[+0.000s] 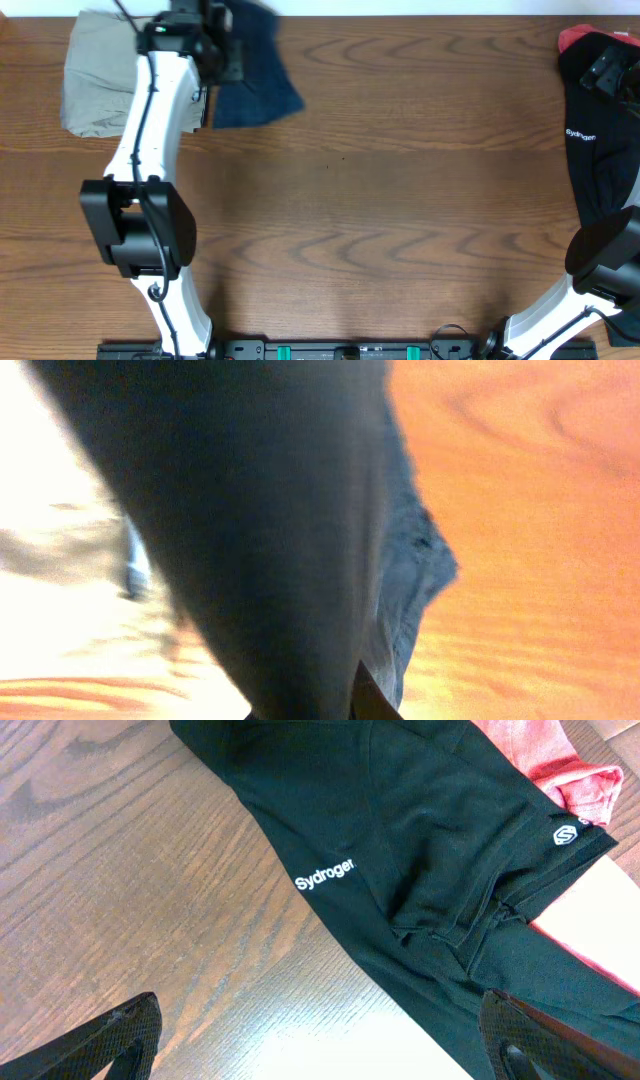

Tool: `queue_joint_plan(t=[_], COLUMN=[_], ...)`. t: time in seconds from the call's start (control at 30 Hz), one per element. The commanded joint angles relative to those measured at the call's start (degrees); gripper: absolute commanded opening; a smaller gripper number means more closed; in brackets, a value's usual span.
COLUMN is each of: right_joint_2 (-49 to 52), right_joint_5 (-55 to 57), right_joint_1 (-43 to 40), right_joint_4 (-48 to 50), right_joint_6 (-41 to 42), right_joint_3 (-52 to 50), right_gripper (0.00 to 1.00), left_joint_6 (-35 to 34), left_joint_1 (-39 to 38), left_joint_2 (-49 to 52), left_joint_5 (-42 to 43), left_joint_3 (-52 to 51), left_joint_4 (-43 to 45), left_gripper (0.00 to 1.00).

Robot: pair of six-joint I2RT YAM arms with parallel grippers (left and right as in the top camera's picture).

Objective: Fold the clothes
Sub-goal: 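Lift the folded shorts and carry them onto the khaki pants stack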

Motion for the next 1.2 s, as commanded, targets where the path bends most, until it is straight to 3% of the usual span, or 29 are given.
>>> queue_joint_plan(t=[0.0,0.5,1.17], right_joint_2=[0.0,0.0,0.0], right_joint_5=[0.8,0.8,0.8], right_joint_1=[-0.9,-0.9,-0.9], right_joint_4=[0.0,0.0,0.0], right_joint_6=[-0.4,-0.4,-0.4], right_joint_3=[-0.2,-0.2,-0.2], right_gripper=[0.99,0.99,0.99], left_joint_6=[3.6,7.0,7.1], left_joint_1=[2.1,7.7,17.1], left_joint_2=[0.1,0.1,1.1], left_joint_5=[-2.6,-13.9,-13.8], left_joint_3=[2.7,2.8,2.7], left_joint_4=[1.6,10.2,18.1], left_gripper=[0.06,0.06,0.06])
